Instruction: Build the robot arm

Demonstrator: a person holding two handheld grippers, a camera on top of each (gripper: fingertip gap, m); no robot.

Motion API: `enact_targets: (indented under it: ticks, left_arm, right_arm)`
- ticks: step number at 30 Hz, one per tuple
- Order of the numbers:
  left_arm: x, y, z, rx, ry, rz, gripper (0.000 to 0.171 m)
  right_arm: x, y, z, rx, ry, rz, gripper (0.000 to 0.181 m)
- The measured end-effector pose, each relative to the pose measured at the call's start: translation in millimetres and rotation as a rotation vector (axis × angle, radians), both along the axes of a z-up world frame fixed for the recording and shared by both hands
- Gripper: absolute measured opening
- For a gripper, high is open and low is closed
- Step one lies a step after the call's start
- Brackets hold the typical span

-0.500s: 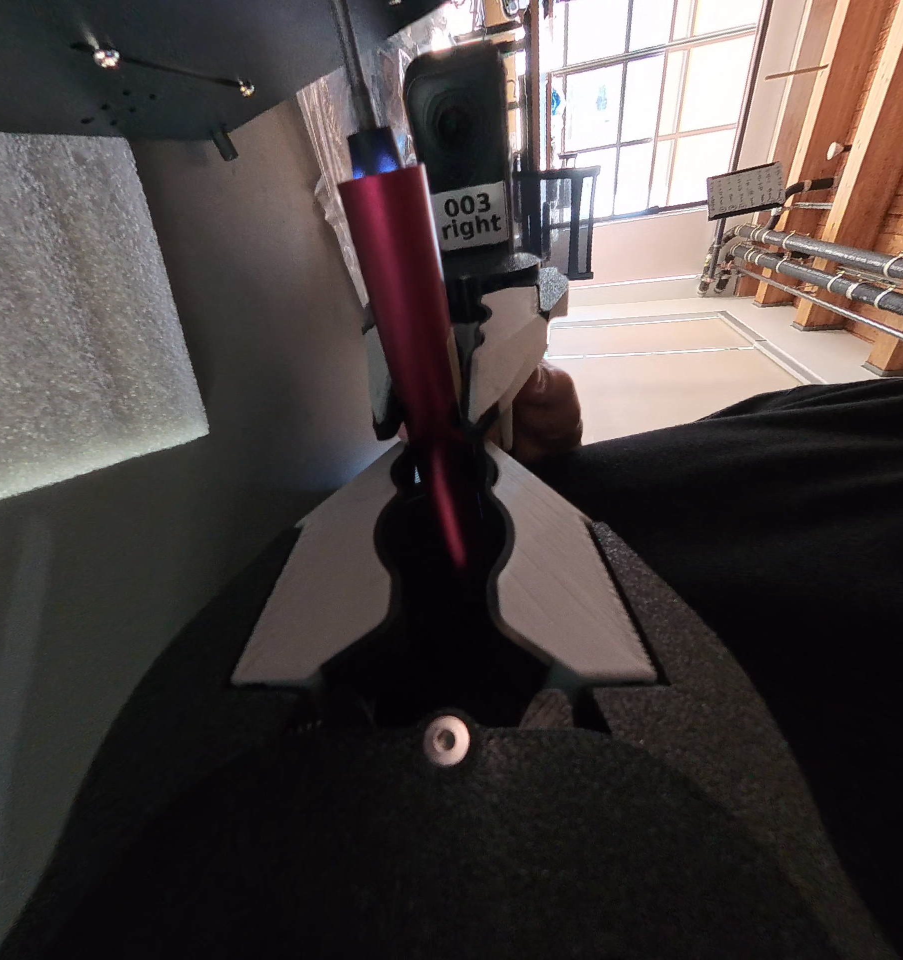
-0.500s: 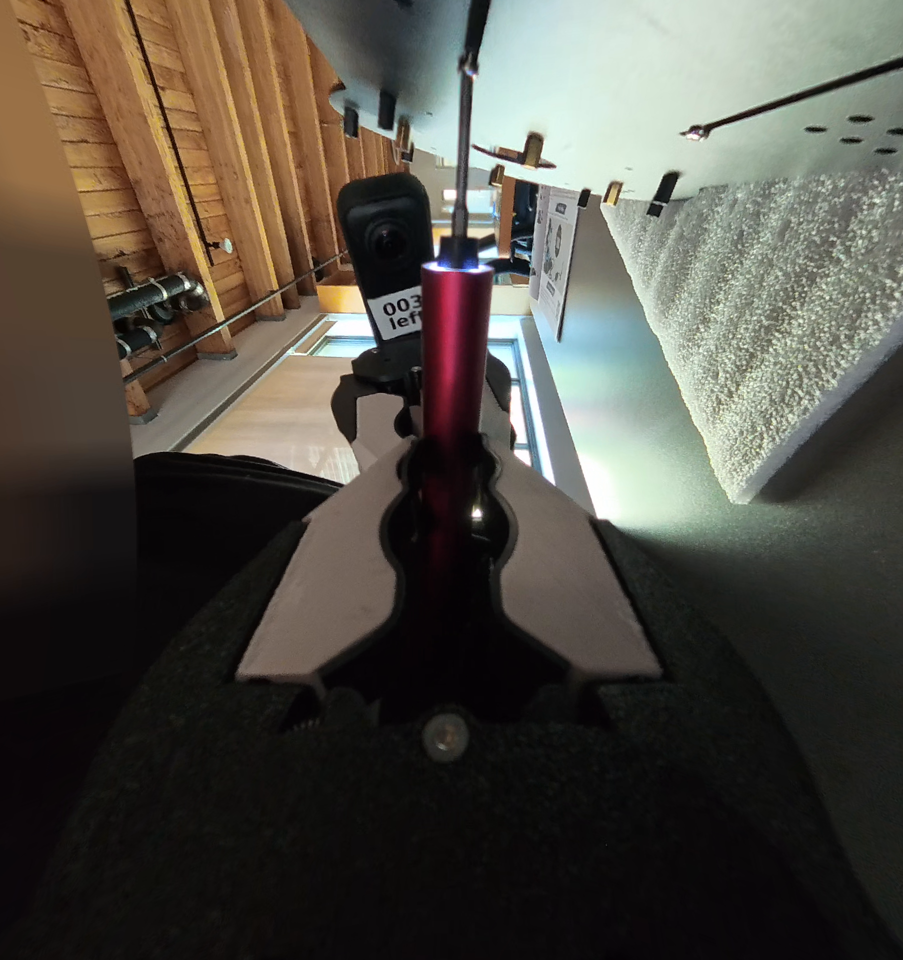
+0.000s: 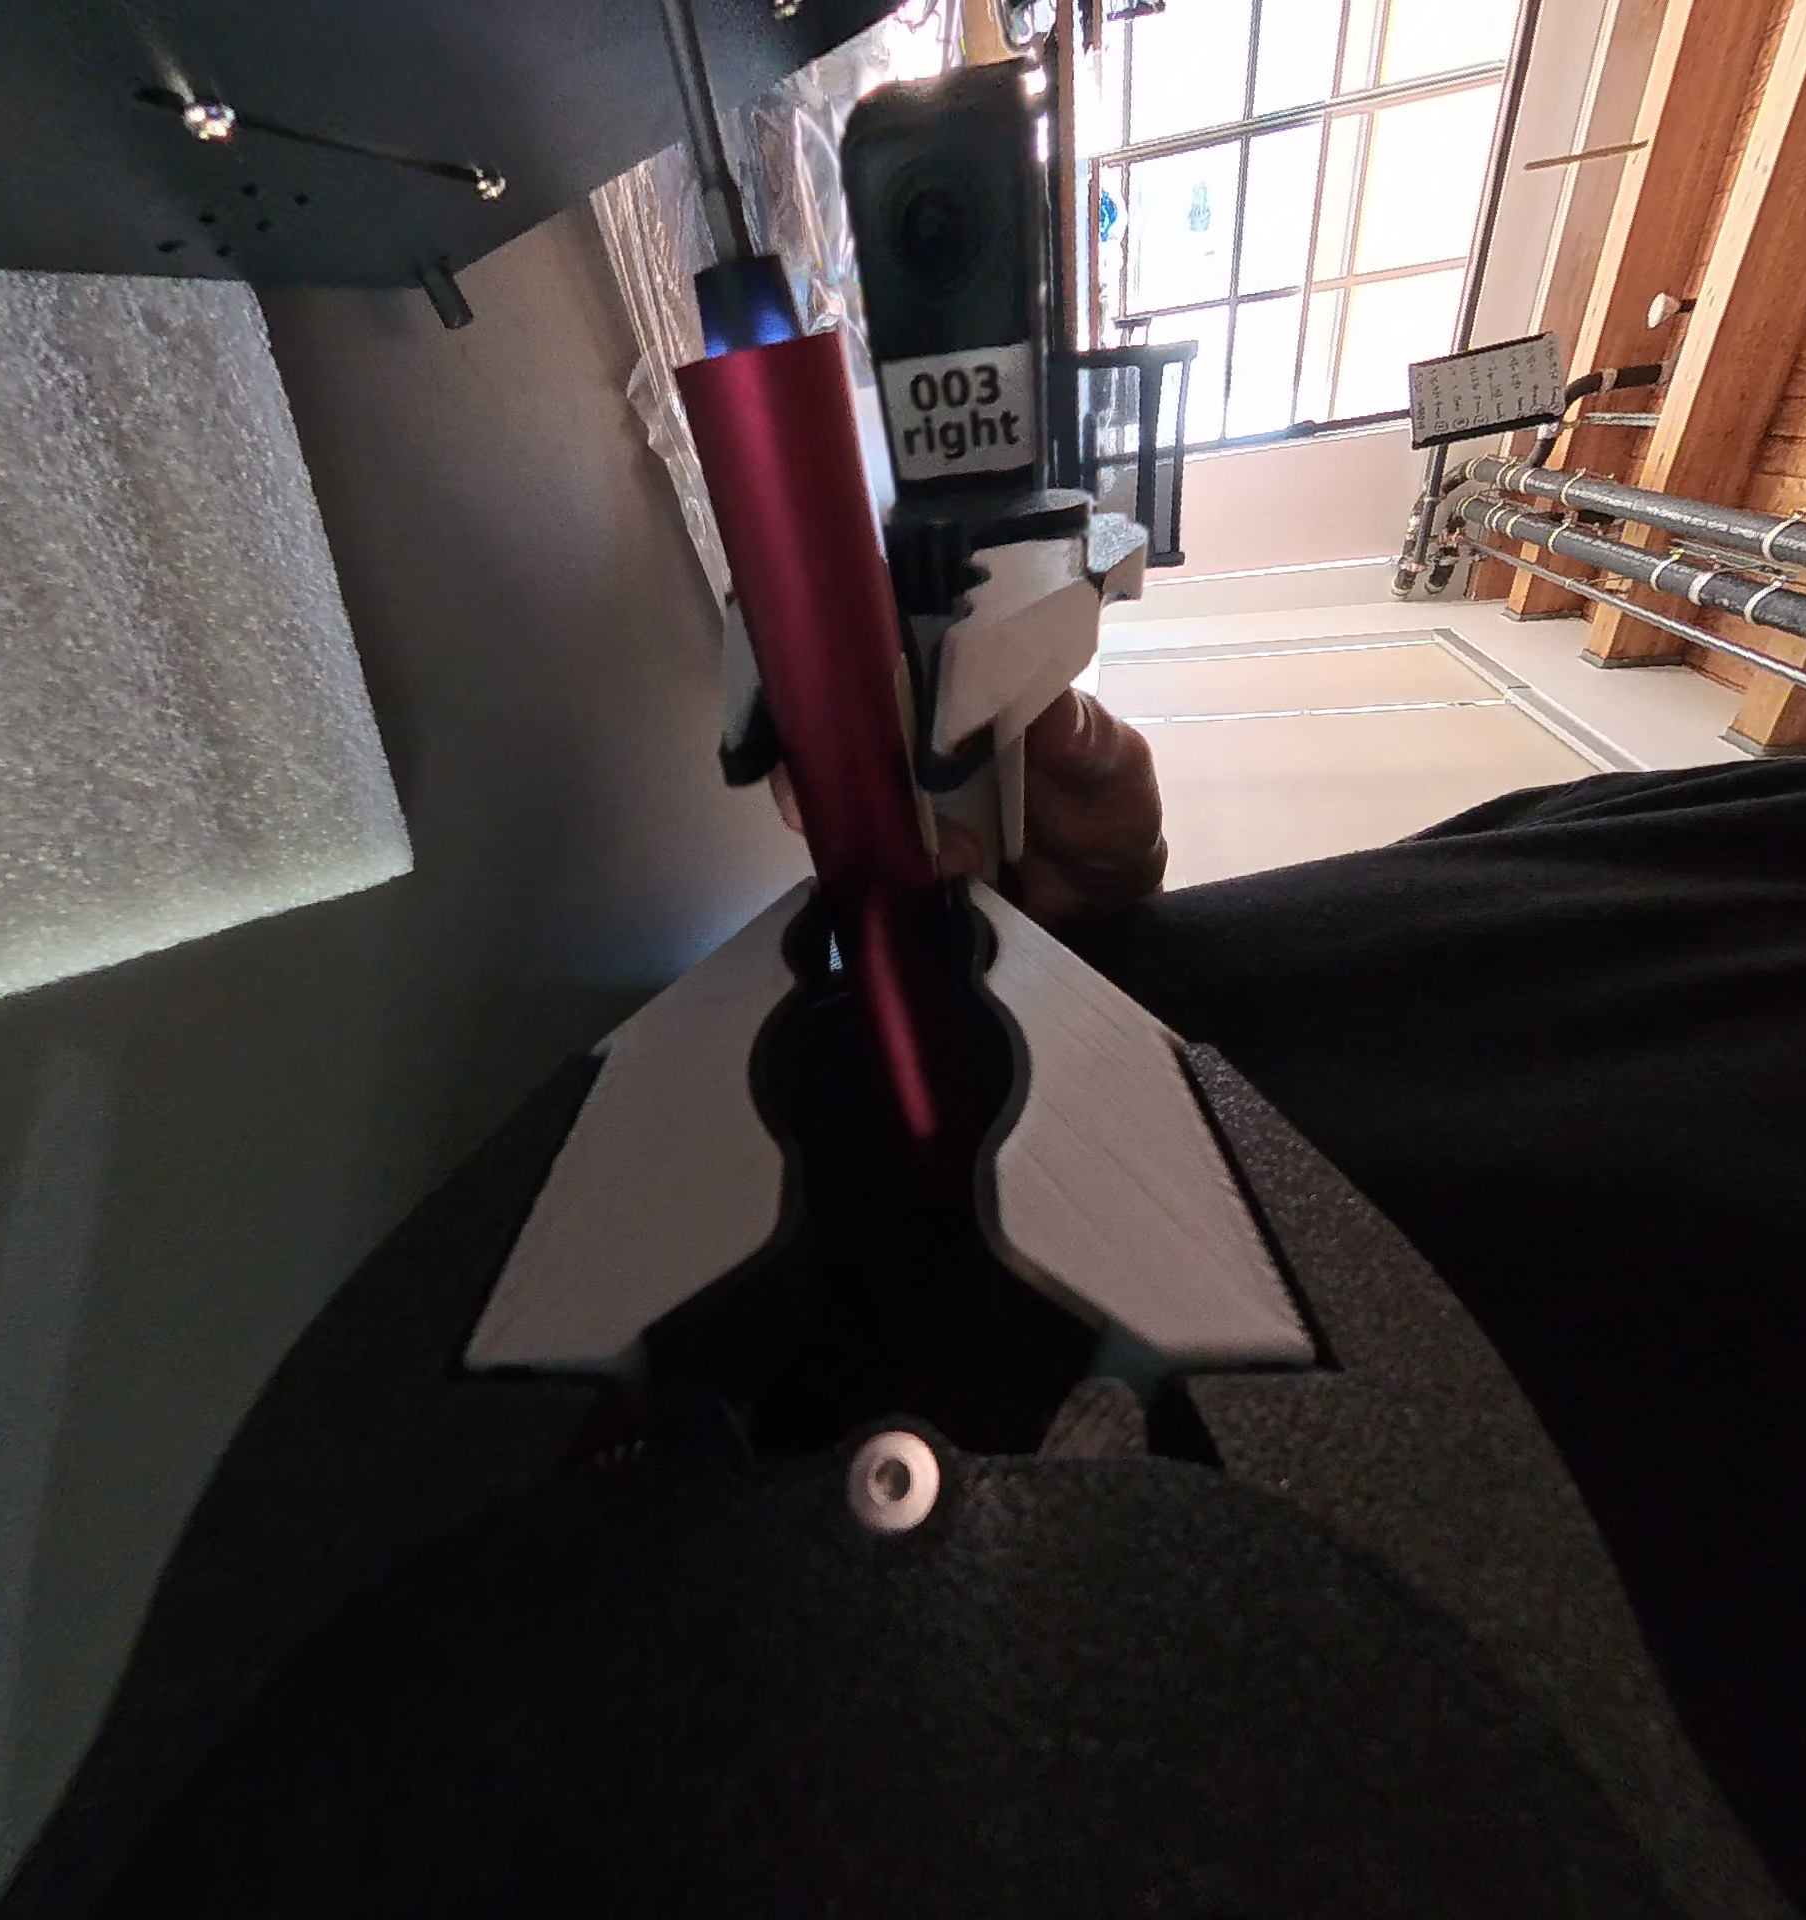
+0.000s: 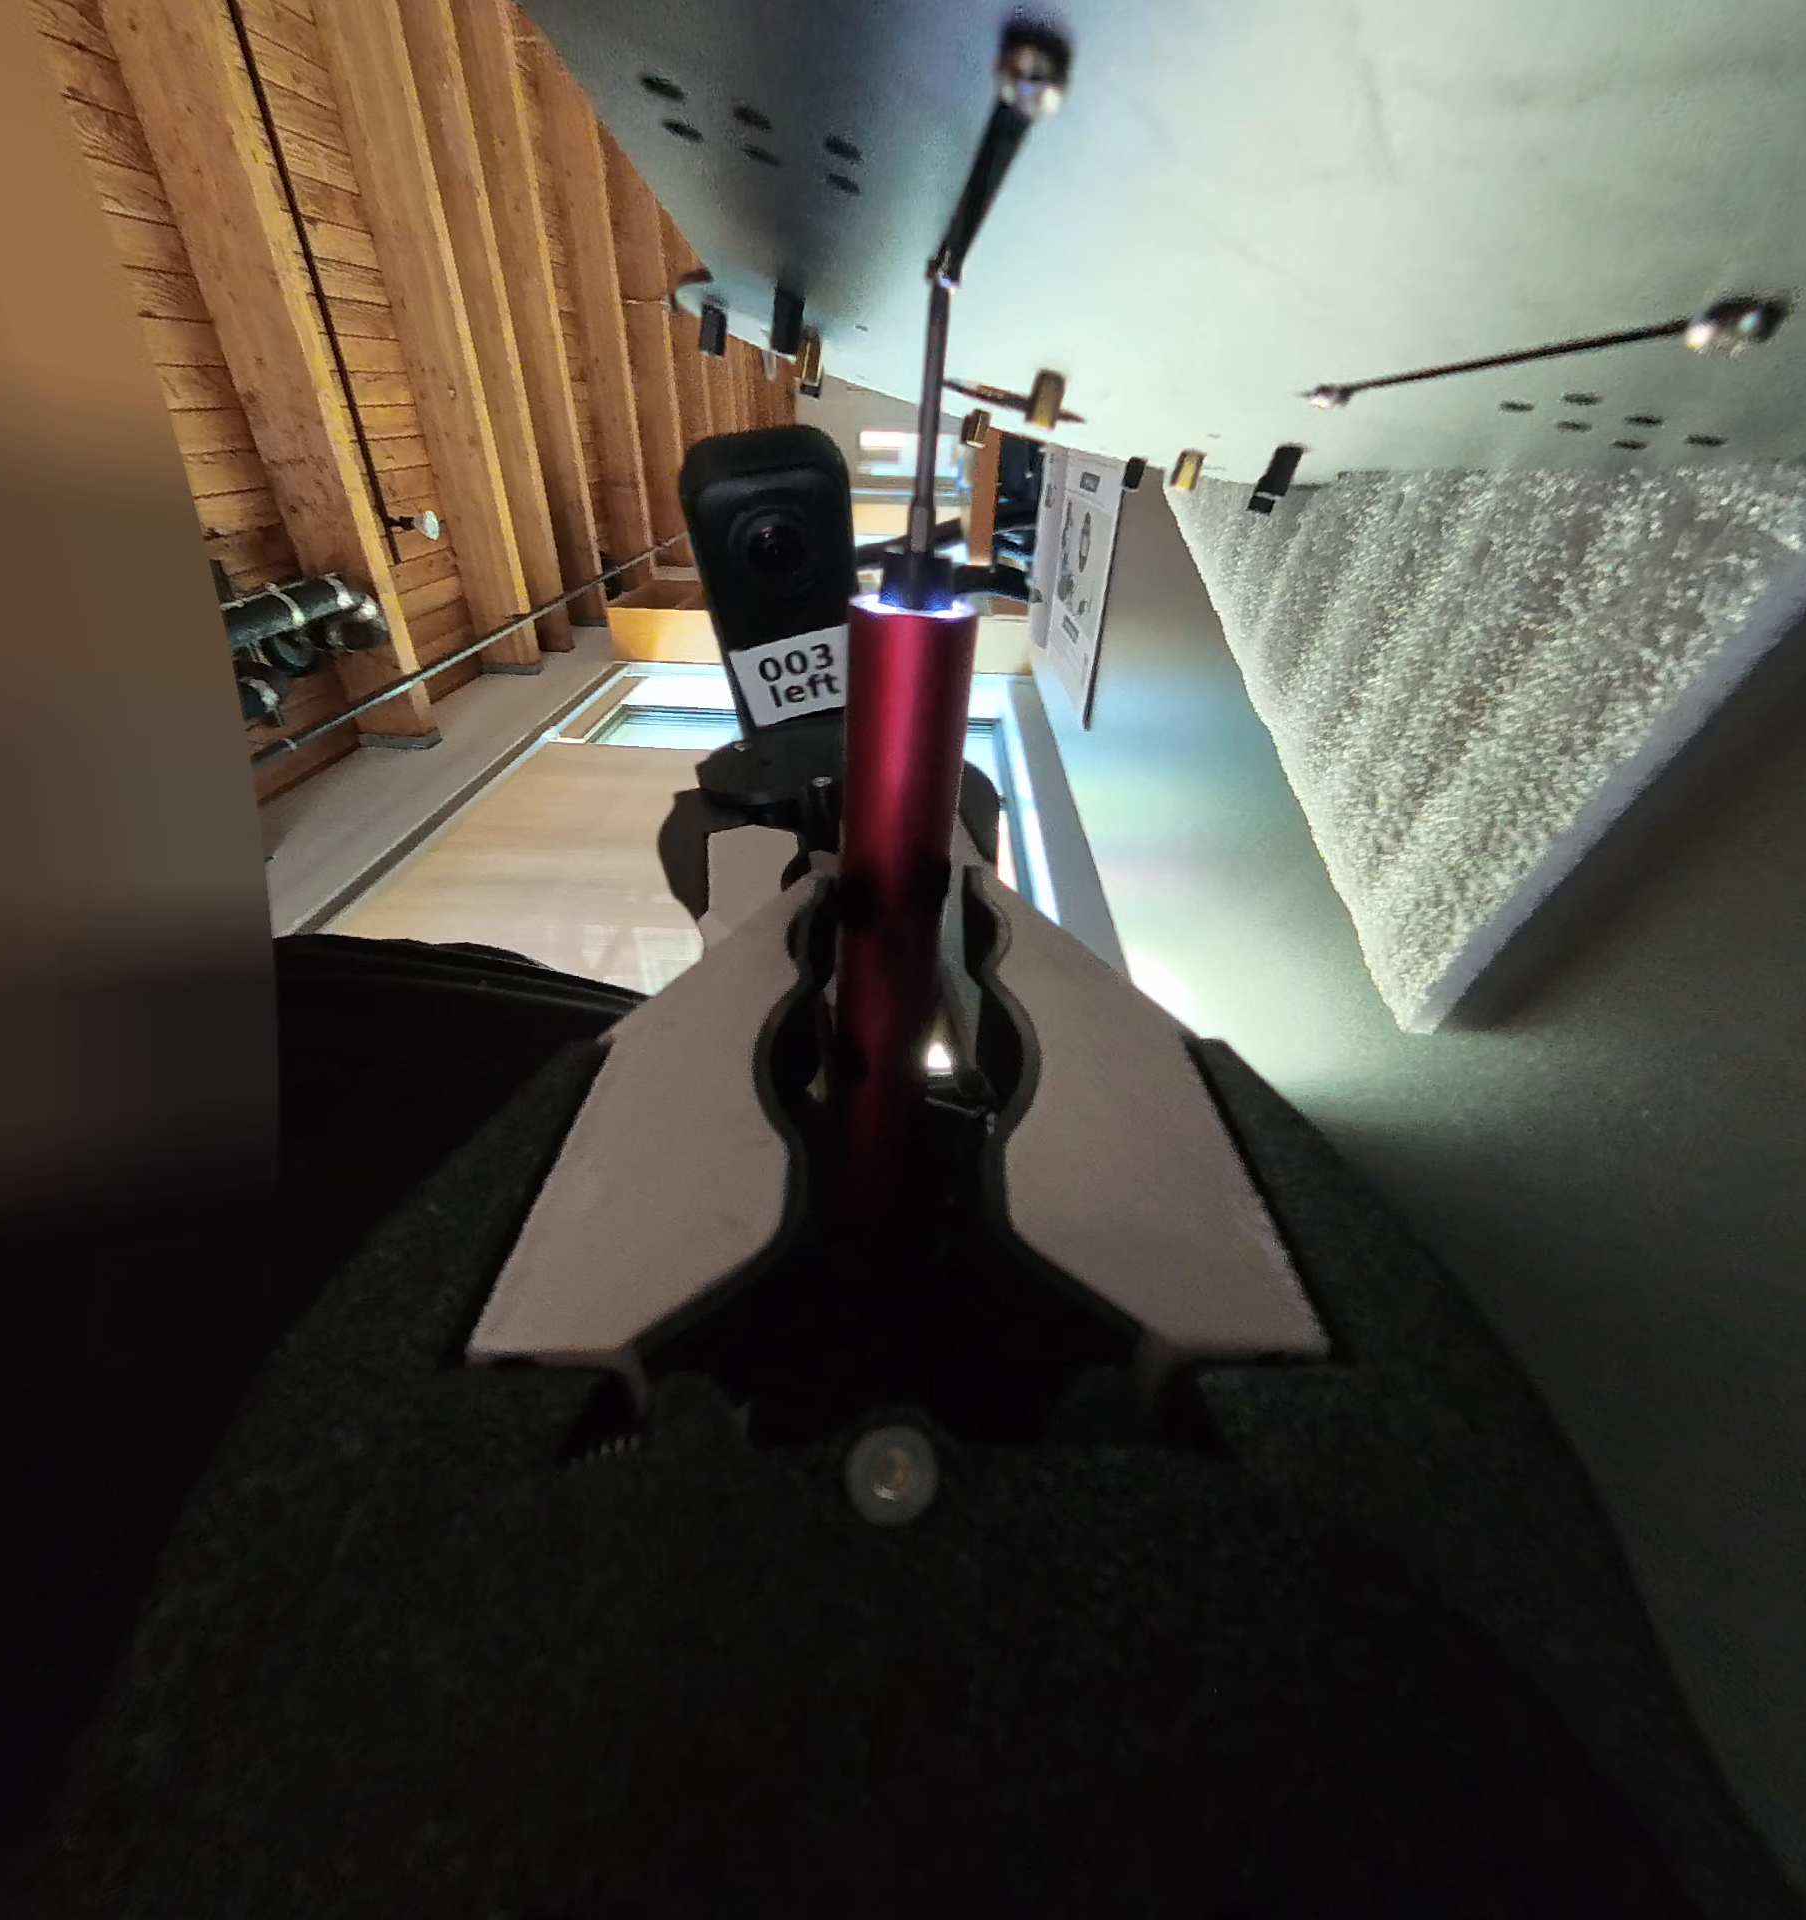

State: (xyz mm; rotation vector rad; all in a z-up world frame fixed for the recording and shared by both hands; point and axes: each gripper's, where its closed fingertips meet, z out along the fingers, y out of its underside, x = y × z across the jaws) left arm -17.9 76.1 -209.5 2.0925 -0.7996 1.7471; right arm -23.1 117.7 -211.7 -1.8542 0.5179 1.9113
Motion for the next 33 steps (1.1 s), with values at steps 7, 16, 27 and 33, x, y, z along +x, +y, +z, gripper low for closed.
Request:
enact_targets:
  ticks: [7,16,27,33]
  left_arm:
    - [-1,0,-1,-0.026,-0.021,-0.003,0.020]
    - [-5,2,-17,0.023,-0.026,-0.056,0.019]
    - [-11,6,-25,0.035,-0.006,-0.023,0.020]
    - [-12,6,-26,0.003,-0.005,0.000,0.020]
  right_arm:
    - [69,-4,35,0.357,-0.399,0.055,0.025]
    - [128,28,53,0.720,-0.814,0.141,0.035]
    - [139,55,45,0.694,-0.647,0.069,0.027]
    - [142,56,39,0.629,-0.612,-0.005,0.028]
